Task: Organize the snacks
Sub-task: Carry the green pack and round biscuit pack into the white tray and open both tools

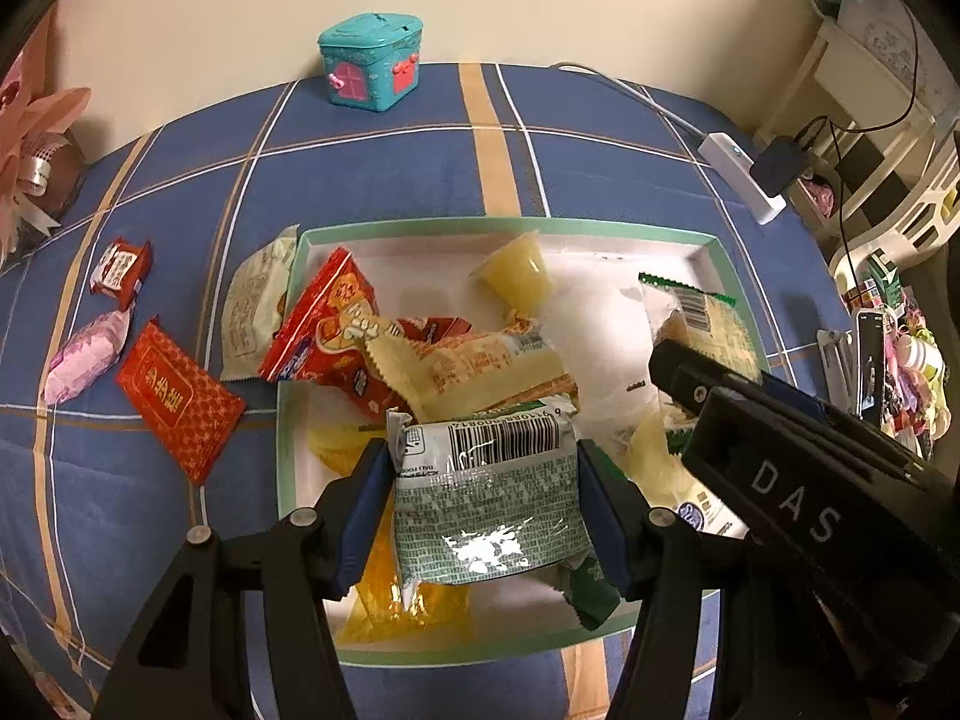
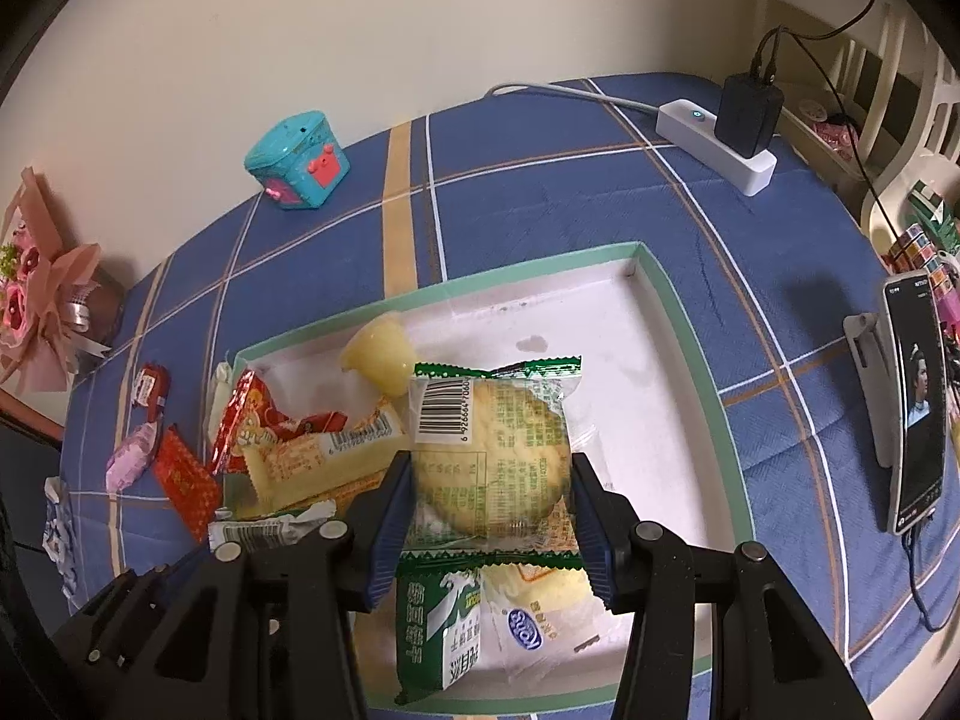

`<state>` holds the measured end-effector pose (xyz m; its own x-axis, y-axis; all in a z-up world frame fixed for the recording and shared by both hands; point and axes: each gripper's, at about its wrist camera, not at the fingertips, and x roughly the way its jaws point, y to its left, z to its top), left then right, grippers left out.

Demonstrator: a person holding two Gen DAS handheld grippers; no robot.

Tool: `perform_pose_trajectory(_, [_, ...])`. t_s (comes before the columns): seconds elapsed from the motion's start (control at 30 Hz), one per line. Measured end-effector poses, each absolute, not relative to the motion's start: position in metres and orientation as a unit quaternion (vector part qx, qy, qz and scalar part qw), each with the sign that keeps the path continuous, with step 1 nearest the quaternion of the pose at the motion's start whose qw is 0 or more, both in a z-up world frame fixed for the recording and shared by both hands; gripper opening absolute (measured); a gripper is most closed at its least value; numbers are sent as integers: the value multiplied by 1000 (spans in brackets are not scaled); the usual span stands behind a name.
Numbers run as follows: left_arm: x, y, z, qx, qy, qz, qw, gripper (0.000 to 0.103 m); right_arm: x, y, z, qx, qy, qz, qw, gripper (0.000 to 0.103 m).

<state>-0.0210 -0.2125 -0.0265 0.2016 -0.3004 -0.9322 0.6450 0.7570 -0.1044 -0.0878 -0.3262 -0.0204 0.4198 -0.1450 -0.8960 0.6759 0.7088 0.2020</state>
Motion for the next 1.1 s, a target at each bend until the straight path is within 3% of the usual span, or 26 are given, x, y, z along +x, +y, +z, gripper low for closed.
perform_pose_trajectory(0.37, [-8,-226,-5,158,524,-332,768,62,-86,-347,-7,293,444,-274,801,53])
perform_pose_trajectory(1.1, [4,-235,-61,158,577,-312,738,62,-71,-354,-52,302,491,-268,772,53])
